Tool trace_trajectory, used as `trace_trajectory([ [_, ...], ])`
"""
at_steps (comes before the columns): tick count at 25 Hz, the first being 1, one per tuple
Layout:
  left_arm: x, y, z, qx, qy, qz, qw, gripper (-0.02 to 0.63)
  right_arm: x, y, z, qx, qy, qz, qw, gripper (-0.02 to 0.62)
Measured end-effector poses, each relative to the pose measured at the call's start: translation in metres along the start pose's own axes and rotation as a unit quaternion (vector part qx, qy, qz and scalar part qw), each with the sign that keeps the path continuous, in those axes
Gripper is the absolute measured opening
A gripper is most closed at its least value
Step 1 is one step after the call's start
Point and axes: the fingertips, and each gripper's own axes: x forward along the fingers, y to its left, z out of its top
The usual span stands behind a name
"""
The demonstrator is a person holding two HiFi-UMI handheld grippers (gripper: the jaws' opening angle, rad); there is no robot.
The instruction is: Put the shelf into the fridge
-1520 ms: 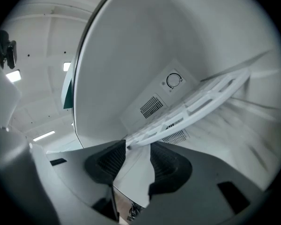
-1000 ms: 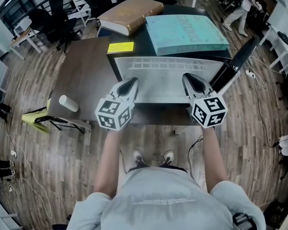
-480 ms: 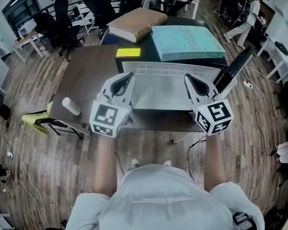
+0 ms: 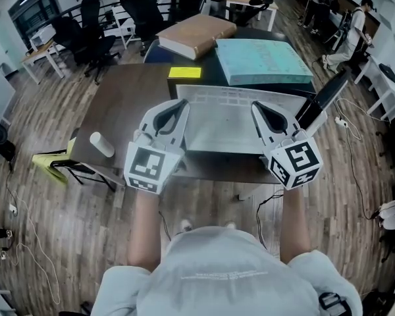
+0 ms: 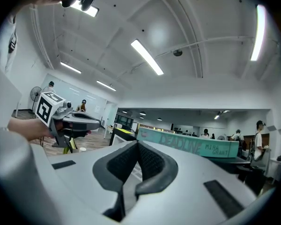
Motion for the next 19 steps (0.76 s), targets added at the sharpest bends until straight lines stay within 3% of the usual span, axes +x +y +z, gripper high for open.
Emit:
trace_trajectory([
  [19,-0.008,0.006,-0.006,-0.004,0.009,0.003,0.9999,0.020,0.012,0.012,-0.006,-0.010,0.010,0.010,1.000,0.015],
])
